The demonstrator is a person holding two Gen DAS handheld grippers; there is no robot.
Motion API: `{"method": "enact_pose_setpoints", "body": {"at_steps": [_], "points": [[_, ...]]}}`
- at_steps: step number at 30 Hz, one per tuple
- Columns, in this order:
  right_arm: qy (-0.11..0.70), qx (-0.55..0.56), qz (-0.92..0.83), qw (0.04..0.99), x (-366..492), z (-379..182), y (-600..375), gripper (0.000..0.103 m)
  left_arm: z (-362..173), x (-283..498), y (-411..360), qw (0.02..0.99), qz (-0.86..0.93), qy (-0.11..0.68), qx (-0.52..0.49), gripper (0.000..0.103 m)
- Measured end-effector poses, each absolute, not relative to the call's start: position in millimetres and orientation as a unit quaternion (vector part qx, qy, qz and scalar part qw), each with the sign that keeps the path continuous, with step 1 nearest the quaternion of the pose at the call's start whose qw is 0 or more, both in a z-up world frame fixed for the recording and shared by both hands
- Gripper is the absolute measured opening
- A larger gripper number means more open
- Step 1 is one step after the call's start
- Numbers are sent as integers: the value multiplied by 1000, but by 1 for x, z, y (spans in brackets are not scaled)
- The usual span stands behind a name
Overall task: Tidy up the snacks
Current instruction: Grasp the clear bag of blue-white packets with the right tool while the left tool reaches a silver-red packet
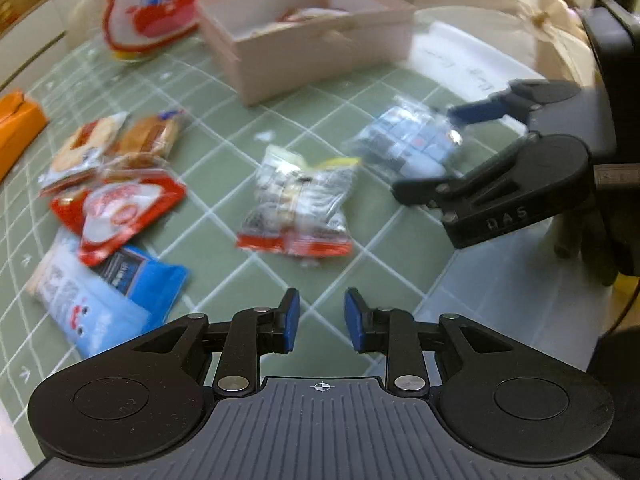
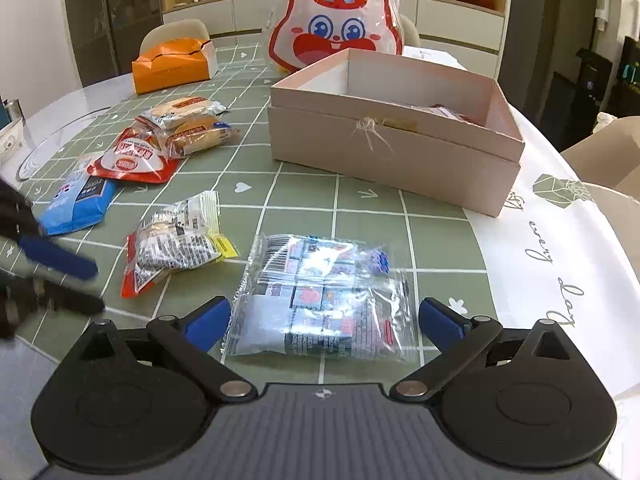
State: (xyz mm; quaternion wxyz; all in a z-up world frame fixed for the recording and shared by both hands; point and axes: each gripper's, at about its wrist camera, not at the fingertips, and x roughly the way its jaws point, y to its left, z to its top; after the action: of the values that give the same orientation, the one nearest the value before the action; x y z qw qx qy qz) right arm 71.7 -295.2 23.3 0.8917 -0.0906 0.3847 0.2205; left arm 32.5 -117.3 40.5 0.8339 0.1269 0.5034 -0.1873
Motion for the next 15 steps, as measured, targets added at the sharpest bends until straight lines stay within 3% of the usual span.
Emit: {"method": "enact_pose_setpoints", "body": {"at_steps": [2,6,15], "points": [[388,-92,222,890,71,24,-298,100,39,33,-120,833,-195,504,120,31],[388,-91,223,890,67,24,-303,101,38,38,-124,828,-222,505,102,53],[383,-90,225,891,64,23,-305,101,55,39,-111,861,-198,462,81,52]]}}
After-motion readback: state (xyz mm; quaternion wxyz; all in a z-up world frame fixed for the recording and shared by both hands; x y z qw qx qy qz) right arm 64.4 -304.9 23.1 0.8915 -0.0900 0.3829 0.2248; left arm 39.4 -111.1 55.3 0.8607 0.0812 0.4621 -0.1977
